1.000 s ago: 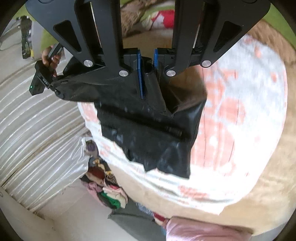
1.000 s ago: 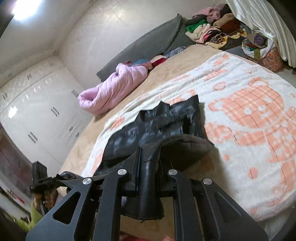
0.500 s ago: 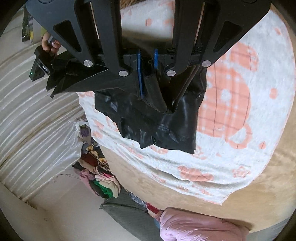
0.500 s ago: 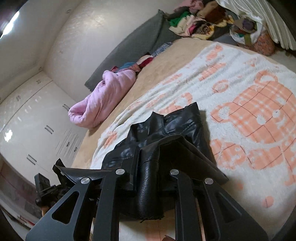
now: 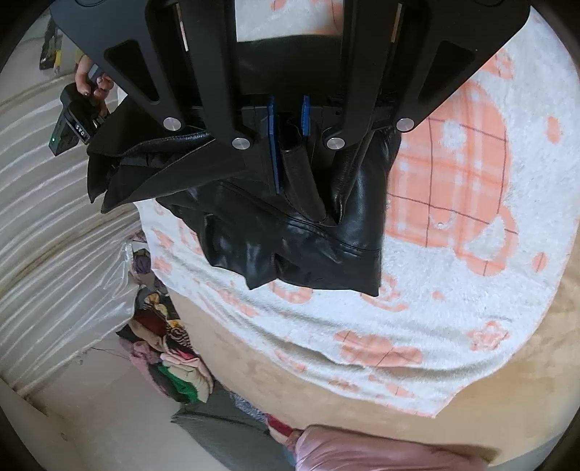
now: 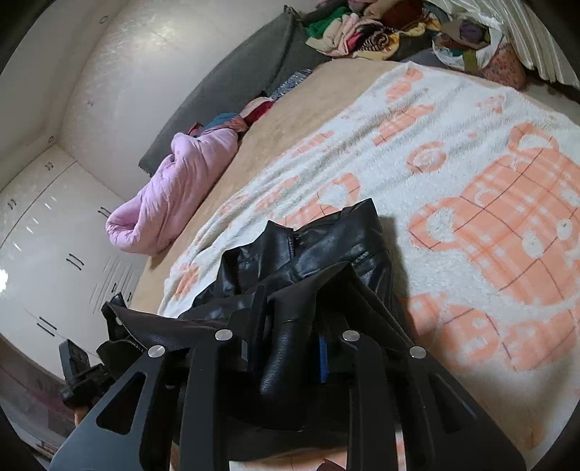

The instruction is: Fold large clothes

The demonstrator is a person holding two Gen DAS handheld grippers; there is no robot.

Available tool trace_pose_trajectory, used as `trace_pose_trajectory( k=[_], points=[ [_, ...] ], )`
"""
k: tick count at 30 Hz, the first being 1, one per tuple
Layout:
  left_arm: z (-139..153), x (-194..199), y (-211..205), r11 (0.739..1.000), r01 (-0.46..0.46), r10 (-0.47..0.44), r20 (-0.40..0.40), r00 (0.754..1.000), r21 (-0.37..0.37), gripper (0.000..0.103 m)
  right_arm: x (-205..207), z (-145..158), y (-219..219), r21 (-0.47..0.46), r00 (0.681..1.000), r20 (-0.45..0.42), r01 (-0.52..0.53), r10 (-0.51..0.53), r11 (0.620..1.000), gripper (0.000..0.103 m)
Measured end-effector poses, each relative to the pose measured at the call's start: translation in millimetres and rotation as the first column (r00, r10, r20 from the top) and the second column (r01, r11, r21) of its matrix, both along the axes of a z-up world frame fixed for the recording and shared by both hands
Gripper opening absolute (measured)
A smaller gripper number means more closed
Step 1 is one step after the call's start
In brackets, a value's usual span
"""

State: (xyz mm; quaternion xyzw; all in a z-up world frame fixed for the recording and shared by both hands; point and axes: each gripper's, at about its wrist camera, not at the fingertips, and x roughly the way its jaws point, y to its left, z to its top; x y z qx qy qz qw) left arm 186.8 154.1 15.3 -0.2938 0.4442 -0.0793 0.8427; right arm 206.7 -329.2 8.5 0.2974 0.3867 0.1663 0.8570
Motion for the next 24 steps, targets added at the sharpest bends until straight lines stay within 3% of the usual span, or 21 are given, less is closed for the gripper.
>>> trace_pose_trajectory(
  k=[9,12,13,15,16,20,23,24],
  points=[
    [-19.2,24.5,7.1,0.999,-0.030,0.030,-0.036,0.999,0.019,0.011,31.7,-18.7,2.9,-0.038,0.998,-0.045,0.031,-0.033,0.999,0.027],
    [-26.0,30.2,9.3,0.999,-0.037,0.037,-0.048,0.998,0.004,0.014,39.5,-27.2,-1.0,-0.035,0.995,-0.068,0.068,-0.071,0.997,0.036],
    [-25.9,29.9,9.9,0.999,-0.040,0.040,-0.043,0.998,-0.002,0.014,40.1,-28.1,-3.7,-0.033,0.994,-0.065,0.084,-0.086,0.996,0.045],
    [-22.7,25.4,11.7,0.999,-0.041,0.041,-0.008,0.999,-0.031,0.018,34.3,-23.5,-12.6,0.002,0.994,-0.026,0.110,-0.110,0.994,0.061],
    [-19.1,22.2,11.9,0.998,-0.038,0.039,0.022,0.999,-0.043,0.020,31.3,-19.6,-16.4,0.001,0.992,-0.005,0.127,-0.127,0.992,0.074],
    [-10.5,9.2,8.8,0.998,-0.060,0.061,0.084,0.995,-0.017,0.021,15.3,-3.9,-27.0,-0.044,0.984,0.113,0.146,-0.140,0.988,0.076],
    [-4.6,-3.2,2.2,0.998,-0.060,0.060,0.149,0.987,-0.004,0.025,11.7,0.6,-17.5,-0.159,0.983,0.166,0.111,-0.084,0.981,0.076],
    [-3.1,-6.6,-0.2,0.998,-0.055,0.054,0.167,0.984,-0.003,0.032,11.9,0.9,-11.9,-0.212,0.983,0.176,0.099,-0.062,0.972,0.076]
  ],
)
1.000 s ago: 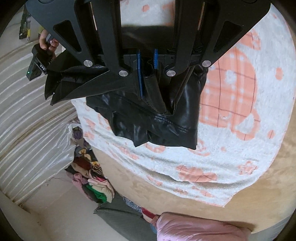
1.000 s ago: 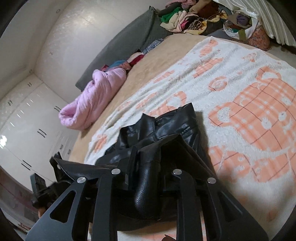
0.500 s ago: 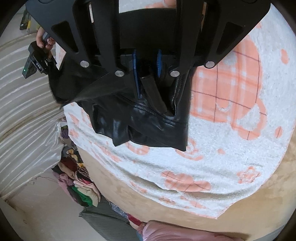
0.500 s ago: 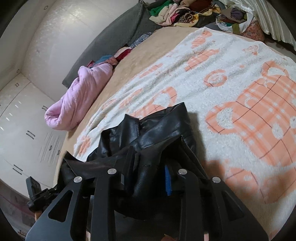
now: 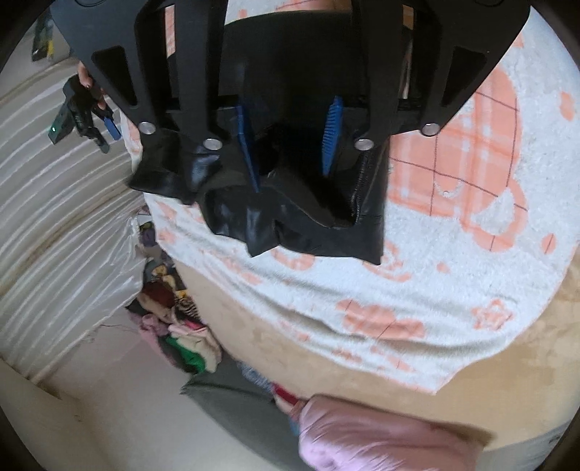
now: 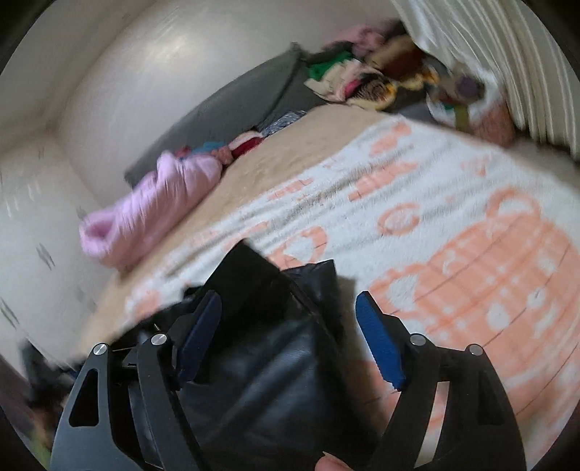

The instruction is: Fold large clothes

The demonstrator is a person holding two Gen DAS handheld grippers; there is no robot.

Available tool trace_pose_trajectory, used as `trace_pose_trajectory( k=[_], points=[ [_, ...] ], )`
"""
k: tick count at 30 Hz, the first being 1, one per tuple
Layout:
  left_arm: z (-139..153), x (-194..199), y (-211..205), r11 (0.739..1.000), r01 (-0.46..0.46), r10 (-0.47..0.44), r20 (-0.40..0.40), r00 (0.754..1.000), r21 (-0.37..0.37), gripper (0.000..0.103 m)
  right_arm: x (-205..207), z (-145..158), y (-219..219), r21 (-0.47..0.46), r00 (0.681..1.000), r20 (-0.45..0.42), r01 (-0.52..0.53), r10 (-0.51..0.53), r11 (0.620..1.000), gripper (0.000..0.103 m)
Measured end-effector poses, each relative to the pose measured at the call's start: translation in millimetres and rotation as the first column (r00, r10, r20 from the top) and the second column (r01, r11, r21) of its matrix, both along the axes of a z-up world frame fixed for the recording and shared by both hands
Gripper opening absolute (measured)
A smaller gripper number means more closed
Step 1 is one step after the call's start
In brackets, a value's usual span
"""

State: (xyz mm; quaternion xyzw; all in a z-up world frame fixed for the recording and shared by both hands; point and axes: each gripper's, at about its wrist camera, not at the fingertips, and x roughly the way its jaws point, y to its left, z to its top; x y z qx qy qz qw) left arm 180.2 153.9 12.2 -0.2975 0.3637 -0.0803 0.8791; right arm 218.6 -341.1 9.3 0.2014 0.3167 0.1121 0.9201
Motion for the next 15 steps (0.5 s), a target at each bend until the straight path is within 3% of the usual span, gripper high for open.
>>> trace_pose_trajectory(
  k=[1,3,5,8,13,15],
  points=[
    [3.0,-6.6,-1.5,1.000,-0.007,0.006,0.032,0.999,0.016,0.047,2.5,-1.4,10.6,-0.084,1.000,0.001,-0.029,0.030,0.996,0.076],
    [8.3,-15.0,-0.2,0.999,-0.030,0.027,0.079,0.997,0.043,0.055,6.8,-4.0,23.8,-0.178,0.998,-0.002,-0.062,0.062,0.982,0.076],
    [8.9,-16.4,-1.1,0.994,-0.032,0.024,0.076,0.997,0.107,0.056,15.8,-10.6,39.7,-0.257,0.994,-0.019,-0.105,0.103,0.961,0.076],
    [-2.1,-3.4,-10.4,0.953,-0.039,0.043,-0.008,0.999,0.301,0.056,34.0,-21.5,57.8,-0.314,0.988,-0.063,-0.153,0.140,0.937,0.076],
    [-26.8,34.8,-11.6,0.917,0.029,0.017,-0.112,0.994,0.397,0.058,75.0,-38.0,77.2,-0.371,0.976,-0.141,-0.209,0.167,0.905,0.075],
    [-34.0,46.2,-11.3,0.913,0.037,0.012,-0.119,0.993,0.407,0.054,85.3,-42.9,80.4,-0.383,0.972,-0.156,-0.222,0.173,0.897,0.060]
  ],
)
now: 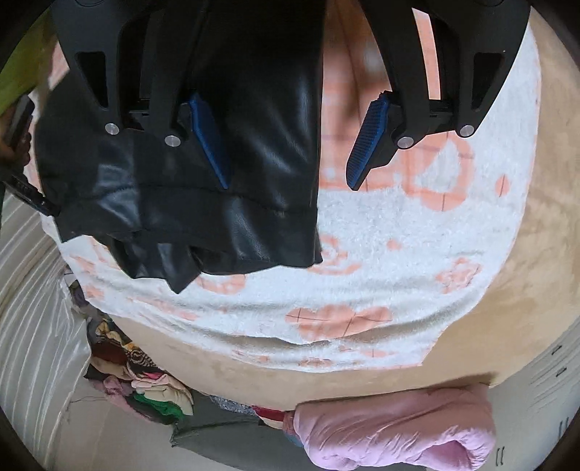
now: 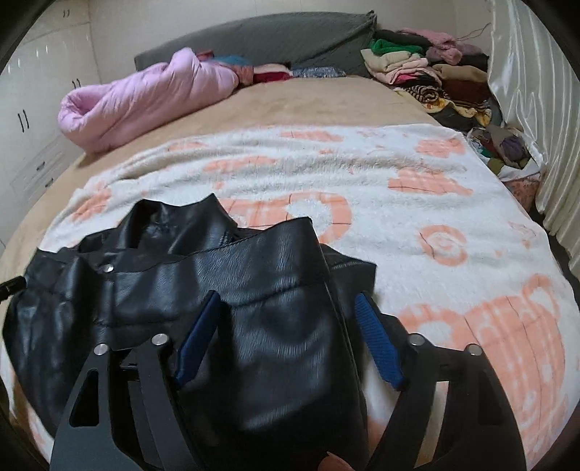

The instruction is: Fold large clothes

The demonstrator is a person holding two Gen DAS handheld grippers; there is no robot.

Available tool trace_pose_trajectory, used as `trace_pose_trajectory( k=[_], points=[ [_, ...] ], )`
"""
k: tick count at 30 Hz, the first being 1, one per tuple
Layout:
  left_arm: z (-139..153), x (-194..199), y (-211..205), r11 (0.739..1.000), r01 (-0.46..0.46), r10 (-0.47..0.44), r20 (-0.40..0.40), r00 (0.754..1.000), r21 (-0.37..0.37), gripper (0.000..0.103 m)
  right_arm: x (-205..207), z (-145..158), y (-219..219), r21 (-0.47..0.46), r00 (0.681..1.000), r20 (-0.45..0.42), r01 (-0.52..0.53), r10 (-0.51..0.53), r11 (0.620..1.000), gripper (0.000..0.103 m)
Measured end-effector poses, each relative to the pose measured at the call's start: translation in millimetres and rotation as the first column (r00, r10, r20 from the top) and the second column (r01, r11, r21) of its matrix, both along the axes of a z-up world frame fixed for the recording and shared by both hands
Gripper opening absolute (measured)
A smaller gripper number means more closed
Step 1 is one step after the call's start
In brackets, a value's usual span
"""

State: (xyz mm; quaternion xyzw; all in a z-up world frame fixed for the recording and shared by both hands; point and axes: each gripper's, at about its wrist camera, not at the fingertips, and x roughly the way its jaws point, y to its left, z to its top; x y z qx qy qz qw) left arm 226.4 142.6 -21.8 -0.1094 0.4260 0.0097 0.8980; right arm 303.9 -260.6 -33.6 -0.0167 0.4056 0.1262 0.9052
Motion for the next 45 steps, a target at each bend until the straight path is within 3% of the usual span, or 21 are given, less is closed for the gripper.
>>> trace_pose_trajectory(
  k=[1,2,3,5,7,10,13,21,25,34,37,39,40,42,44,45],
  points=[
    [-3.2,1.0,0.7,1.000,0.003,-0.003,-0.002,1.000,0.001,0.030,3.4,-2.5,1.4,-0.017,1.000,-0.007,0.003,-0.003,1.000,0.035],
    [-4.0,4.5,0.1,1.000,-0.001,0.001,0.003,1.000,0.013,0.017,2.4,-2.6,0.9,-0.030,1.000,-0.006,0.021,-0.021,0.999,0.017],
    [-2.5,4.1,0.1,1.000,-0.007,0.007,0.012,1.000,0.022,0.010,0.7,-0.7,-1.5,-0.020,1.000,-0.001,0.031,-0.031,0.999,0.013],
    [12.2,1.5,1.2,1.000,-0.011,0.011,0.072,0.997,0.007,0.009,-8.2,16.4,-17.0,0.057,0.997,0.060,0.054,-0.058,0.997,0.012],
    [31.1,1.7,2.8,1.000,-0.010,0.013,0.131,0.991,-0.022,0.009,-10.8,35.7,-36.8,0.192,0.992,0.087,0.077,-0.095,0.978,0.012],
    [54.7,16.0,2.2,1.000,-0.022,0.024,0.192,0.981,-0.017,0.008,-3.6,57.2,-51.8,0.291,0.982,0.125,0.099,-0.141,0.952,0.012],
    [58.6,42.1,-0.7,0.999,-0.043,0.043,0.188,0.981,-0.007,0.008,14.8,57.7,-48.1,0.257,0.978,0.132,0.125,-0.163,0.958,0.012],
    [-6.3,84.2,-4.2,0.996,-0.065,0.064,0.021,0.998,0.058,0.007,51.0,-3.0,-27.5,0.076,0.979,0.018,0.201,-0.203,0.977,0.013],
    [-25.8,85.4,-1.5,0.997,-0.059,0.060,-0.011,0.998,0.049,0.010,58.9,-30.0,-34.9,0.084,0.975,-0.048,0.221,-0.218,0.972,0.019],
    [-28.2,84.2,-0.6,0.998,-0.056,0.056,-0.015,0.998,0.029,0.015,61.5,-37.6,-35.4,0.079,0.971,-0.075,0.235,-0.229,0.969,0.025],
    [-21.7,80.3,-2.2,0.997,-0.055,0.056,-0.008,0.998,0.047,0.018,55.1,-27.7,-39.0,0.094,0.970,-0.060,0.242,-0.237,0.966,0.035],
    [-16.8,76.4,-1.9,0.997,-0.051,0.051,-0.003,0.999,0.050,0.025,48.3,-21.2,-42.1,0.105,0.968,-0.050,0.249,-0.245,0.963,0.053],
    [-15.7,75.3,-1.7,0.997,-0.050,0.050,-0.004,0.999,0.051,0.031,42.3,-17.6,-44.9,0.123,0.967,-0.046,0.254,-0.251,0.959,0.067],
    [-11.6,70.8,-0.8,0.998,-0.046,0.046,0.001,0.999,0.047,0.036,32.6,-12.9,-47.8,0.150,0.969,-0.040,0.246,-0.243,0.958,0.069],
    [-6.9,66.6,-1.6,0.997,-0.045,0.045,0.010,0.999,0.062,0.042,20.4,-8.5,-50.2,0.159,0.971,-0.035,0.241,-0.238,0.957,0.079],
    [-4.6,64.9,-1.2,0.997,-0.045,0.044,0.015,0.999,0.064,0.051,15.8,-6.5,-50.5,0.167,0.972,-0.028,0.235,-0.234,0.957,0.082]
  ],
)
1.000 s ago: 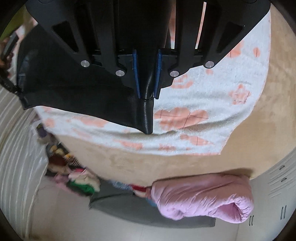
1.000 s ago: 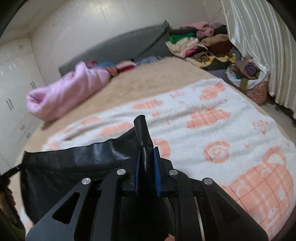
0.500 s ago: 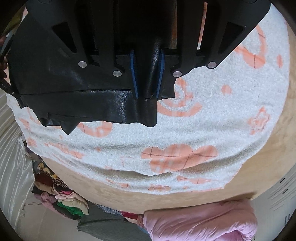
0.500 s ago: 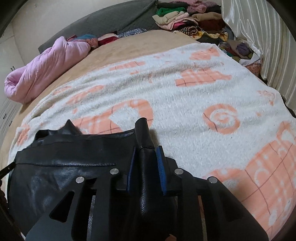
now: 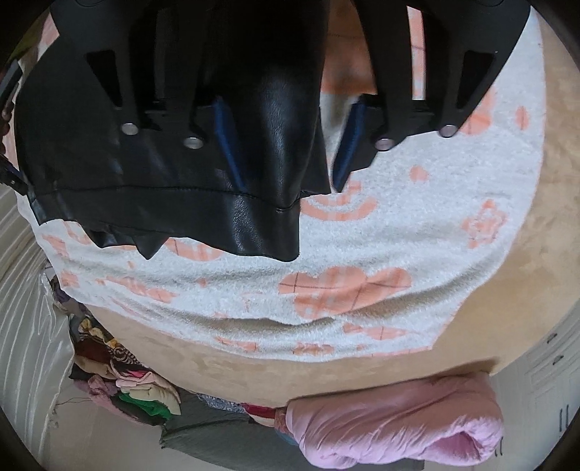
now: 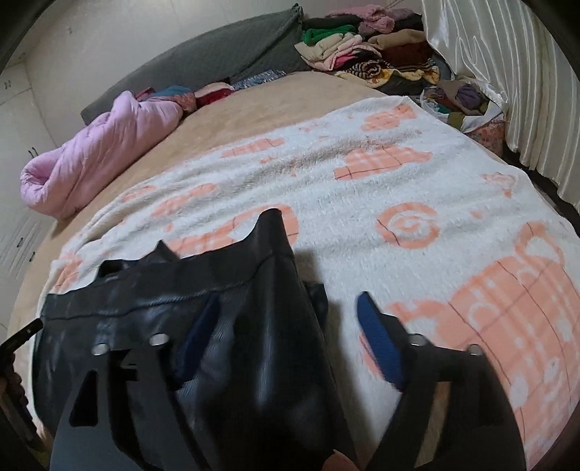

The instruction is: Fold large clothes

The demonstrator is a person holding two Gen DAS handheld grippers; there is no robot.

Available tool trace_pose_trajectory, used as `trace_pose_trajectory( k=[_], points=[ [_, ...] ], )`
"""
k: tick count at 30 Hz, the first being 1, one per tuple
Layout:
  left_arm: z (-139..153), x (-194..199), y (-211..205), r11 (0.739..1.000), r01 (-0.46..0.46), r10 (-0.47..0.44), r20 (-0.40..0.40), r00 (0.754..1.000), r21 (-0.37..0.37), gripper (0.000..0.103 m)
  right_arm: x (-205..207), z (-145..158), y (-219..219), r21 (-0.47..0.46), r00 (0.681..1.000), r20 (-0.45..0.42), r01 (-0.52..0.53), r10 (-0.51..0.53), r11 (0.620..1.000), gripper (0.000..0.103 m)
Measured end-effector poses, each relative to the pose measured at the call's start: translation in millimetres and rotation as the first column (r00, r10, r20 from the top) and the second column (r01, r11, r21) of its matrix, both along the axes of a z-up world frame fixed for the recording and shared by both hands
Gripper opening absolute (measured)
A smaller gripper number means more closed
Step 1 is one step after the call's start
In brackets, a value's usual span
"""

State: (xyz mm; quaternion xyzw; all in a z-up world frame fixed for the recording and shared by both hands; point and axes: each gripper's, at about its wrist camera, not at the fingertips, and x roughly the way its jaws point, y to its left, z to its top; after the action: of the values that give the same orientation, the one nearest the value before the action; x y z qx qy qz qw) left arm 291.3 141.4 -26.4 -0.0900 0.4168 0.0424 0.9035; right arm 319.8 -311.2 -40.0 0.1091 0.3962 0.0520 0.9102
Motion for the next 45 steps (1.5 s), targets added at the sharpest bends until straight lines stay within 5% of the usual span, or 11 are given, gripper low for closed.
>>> trace_pose_trajectory(
  k=[9,21,27,29,30,32,34,38,45],
  points=[
    [19.7,-30.7,6.9,0.997,-0.015,0.017,0.025,1.000,-0.071,0.086,-53.4,17.7,-7.4,0.034,0.999,0.035,-0.023,0.022,0.999,0.095],
    [-1.0,-84.6,21.8,0.975,-0.042,0.039,-0.018,0.999,-0.218,0.086,-103.8,5.7,-12.6,0.039,0.999,0.014,-0.044,0.043,0.998,0.095],
    [-30.8,-104.5,23.4,0.942,-0.058,0.035,-0.077,0.996,-0.331,0.086,-102.4,-14.9,-28.7,0.127,0.999,-0.040,-0.019,0.024,0.992,0.082],
    [-35.3,-106.9,22.8,0.933,-0.063,0.037,-0.080,0.996,-0.353,0.086,-102.5,-22.8,-32.6,0.163,0.998,-0.060,-0.013,0.023,0.987,0.059],
    [-36.1,-107.6,22.6,0.928,-0.062,0.038,-0.073,0.997,-0.368,0.080,-103.2,-26.0,-33.7,0.182,0.998,-0.063,-0.015,0.026,0.983,0.051],
    [-37.9,-106.0,20.0,0.913,-0.044,0.017,-0.069,0.997,-0.405,0.041,-106.5,-27.4,-30.6,0.203,0.998,-0.057,-0.022,0.034,0.979,0.023],
    [-35.5,-104.4,11.0,0.930,-0.038,0.007,-0.086,0.996,-0.365,0.025,-111.8,-18.4,-27.2,0.184,0.999,-0.031,-0.031,0.037,0.982,0.010],
    [-22.7,-113.2,3.1,0.946,-0.004,-0.024,-0.084,0.996,-0.323,0.020,-126.5,0.9,-31.6,0.174,1.000,0.001,-0.027,0.027,0.984,0.009],
    [-30.8,-132.3,-6.8,0.960,0.016,-0.042,-0.088,0.995,-0.278,0.021,-135.8,-15.4,-36.9,0.151,0.998,-0.053,0.029,-0.021,0.988,0.013]
  ],
)
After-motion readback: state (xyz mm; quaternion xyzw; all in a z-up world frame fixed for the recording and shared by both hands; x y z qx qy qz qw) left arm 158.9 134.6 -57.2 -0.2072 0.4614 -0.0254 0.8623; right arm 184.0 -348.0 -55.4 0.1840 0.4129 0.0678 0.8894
